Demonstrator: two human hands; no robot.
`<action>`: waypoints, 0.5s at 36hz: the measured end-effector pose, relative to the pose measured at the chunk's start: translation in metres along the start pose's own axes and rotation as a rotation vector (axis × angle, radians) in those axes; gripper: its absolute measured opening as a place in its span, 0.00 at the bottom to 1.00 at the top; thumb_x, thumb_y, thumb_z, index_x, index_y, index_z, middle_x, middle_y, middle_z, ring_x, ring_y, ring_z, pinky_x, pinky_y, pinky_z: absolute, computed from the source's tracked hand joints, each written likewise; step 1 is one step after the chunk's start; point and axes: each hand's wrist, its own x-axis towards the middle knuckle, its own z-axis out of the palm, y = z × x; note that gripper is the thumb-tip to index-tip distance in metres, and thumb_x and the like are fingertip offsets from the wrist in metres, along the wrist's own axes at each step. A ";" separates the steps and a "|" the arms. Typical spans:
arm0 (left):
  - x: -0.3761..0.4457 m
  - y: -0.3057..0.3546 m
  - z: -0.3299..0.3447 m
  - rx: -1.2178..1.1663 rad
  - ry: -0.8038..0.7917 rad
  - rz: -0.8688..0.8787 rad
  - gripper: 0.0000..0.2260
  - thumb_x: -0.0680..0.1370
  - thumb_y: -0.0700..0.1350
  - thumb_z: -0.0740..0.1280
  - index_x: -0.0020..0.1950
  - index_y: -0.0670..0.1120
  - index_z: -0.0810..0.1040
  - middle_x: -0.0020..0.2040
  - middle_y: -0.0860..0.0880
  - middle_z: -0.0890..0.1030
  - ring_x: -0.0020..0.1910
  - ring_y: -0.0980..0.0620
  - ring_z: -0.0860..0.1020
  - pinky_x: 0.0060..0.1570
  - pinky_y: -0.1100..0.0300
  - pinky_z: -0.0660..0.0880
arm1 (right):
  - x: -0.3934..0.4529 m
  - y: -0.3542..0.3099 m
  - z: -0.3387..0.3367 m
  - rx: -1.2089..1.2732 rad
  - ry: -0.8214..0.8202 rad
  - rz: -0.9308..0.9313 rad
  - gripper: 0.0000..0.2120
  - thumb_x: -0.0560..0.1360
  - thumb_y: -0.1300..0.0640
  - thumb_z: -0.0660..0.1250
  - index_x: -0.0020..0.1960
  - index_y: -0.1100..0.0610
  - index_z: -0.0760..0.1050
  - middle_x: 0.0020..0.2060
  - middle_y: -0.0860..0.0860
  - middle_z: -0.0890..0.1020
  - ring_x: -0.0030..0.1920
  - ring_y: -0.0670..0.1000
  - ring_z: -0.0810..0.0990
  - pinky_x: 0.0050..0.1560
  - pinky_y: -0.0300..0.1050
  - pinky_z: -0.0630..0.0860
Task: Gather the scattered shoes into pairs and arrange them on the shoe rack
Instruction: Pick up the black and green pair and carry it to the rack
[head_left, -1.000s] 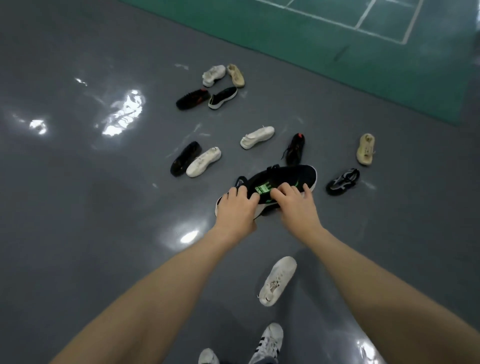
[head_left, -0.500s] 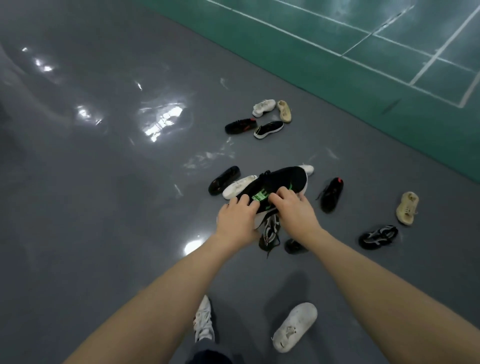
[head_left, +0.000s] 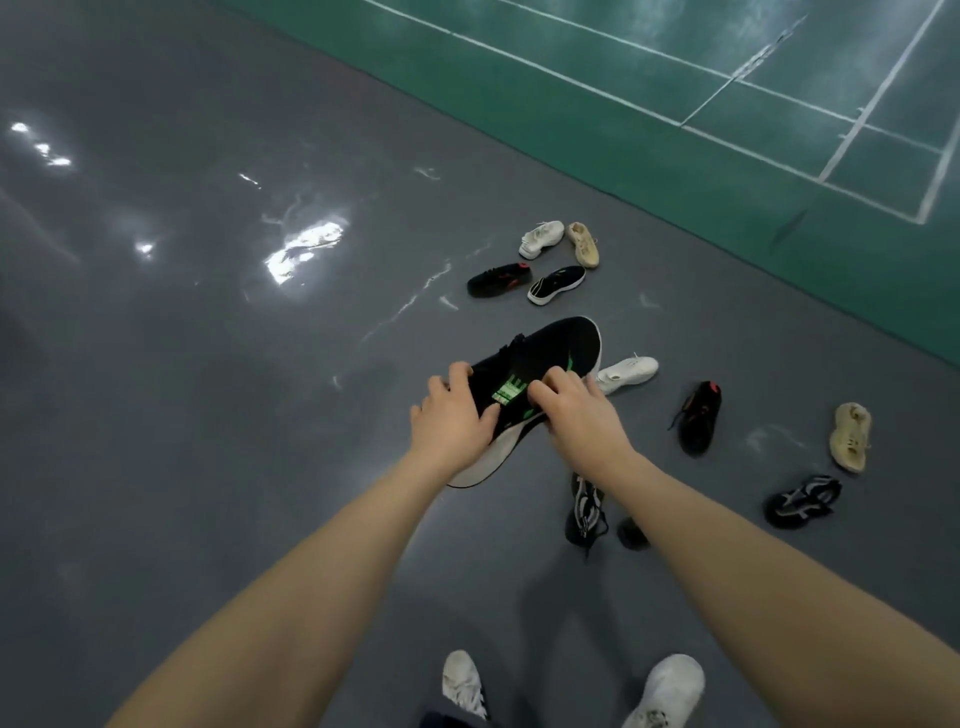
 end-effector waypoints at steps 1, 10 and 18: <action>0.006 -0.001 -0.004 0.017 -0.010 -0.009 0.25 0.77 0.54 0.63 0.70 0.48 0.57 0.61 0.44 0.71 0.58 0.42 0.74 0.59 0.49 0.66 | 0.005 -0.001 0.000 -0.005 0.021 -0.017 0.19 0.58 0.74 0.71 0.44 0.59 0.73 0.39 0.55 0.74 0.37 0.57 0.74 0.49 0.58 0.77; 0.048 0.000 -0.027 0.102 -0.055 0.027 0.09 0.78 0.45 0.59 0.57 0.46 0.65 0.44 0.46 0.78 0.41 0.44 0.76 0.34 0.55 0.70 | 0.047 0.010 -0.007 -0.047 0.103 -0.132 0.18 0.58 0.74 0.72 0.43 0.59 0.75 0.39 0.54 0.75 0.36 0.55 0.75 0.36 0.41 0.66; 0.114 0.008 -0.039 0.155 0.089 0.030 0.03 0.78 0.38 0.55 0.46 0.46 0.63 0.34 0.48 0.72 0.31 0.47 0.69 0.26 0.58 0.60 | 0.112 0.039 0.018 -0.123 0.174 -0.138 0.19 0.54 0.72 0.75 0.42 0.58 0.78 0.43 0.56 0.79 0.42 0.58 0.79 0.50 0.51 0.78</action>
